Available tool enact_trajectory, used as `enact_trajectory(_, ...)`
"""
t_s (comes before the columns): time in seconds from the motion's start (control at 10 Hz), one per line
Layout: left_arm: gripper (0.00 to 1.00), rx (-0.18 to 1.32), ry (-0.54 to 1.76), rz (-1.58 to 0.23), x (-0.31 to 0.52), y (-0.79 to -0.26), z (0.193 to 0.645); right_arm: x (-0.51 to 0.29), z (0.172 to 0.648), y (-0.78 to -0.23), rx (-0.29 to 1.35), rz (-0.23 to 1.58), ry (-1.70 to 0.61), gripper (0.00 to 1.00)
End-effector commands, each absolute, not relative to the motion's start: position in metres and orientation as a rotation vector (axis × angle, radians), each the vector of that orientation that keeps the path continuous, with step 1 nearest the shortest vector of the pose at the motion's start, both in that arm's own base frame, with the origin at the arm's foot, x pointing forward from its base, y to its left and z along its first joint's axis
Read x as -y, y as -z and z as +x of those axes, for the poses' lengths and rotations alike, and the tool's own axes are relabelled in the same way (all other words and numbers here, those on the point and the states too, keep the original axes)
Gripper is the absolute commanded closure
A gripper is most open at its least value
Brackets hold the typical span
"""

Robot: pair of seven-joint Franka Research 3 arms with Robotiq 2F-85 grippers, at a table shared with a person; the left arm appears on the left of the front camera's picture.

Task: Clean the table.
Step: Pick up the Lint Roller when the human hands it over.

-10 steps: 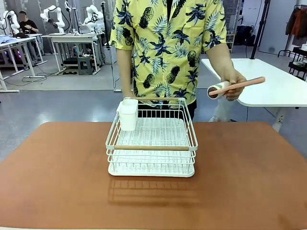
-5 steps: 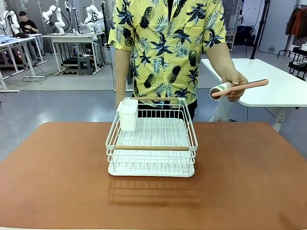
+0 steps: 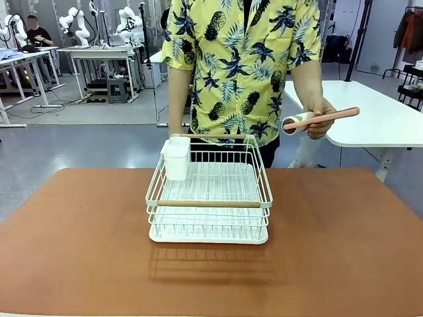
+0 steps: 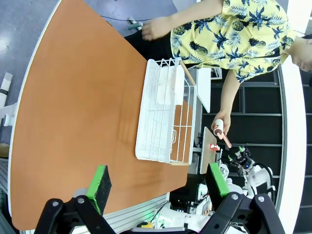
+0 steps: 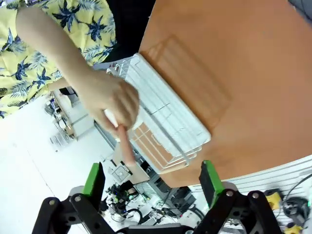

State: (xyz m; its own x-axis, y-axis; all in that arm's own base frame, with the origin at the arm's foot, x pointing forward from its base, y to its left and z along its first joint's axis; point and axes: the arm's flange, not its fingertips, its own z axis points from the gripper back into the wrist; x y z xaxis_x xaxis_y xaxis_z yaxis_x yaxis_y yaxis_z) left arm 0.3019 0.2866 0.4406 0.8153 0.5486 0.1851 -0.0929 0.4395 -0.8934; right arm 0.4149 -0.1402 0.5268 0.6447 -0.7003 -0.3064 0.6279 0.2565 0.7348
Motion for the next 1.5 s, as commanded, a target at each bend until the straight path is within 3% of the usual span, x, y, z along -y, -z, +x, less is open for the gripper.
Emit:
enact_trajectory(0.0,0.0,0.5,-0.42,-1.069,-0.288,-0.442,0.3,0.097,0.414,-0.527,0.109,0.981,0.955,0.0)
enact_trajectory(0.2,0.0,0.5,-0.42,-1.069,-0.288,-0.442,0.3,0.06,0.402,-0.53,0.177,1.013,0.953,0.0)
enact_trajectory(0.8,0.0,0.5,-0.42,-1.069,-0.288,-0.442,0.3,0.009,0.396,-0.509,0.162,0.935,0.892,0.0)
enact_trajectory(1.4,0.0,0.5,-0.42,-1.069,-0.288,-0.442,0.3,-0.042,0.43,-0.467,0.28,0.918,0.899,0.0)
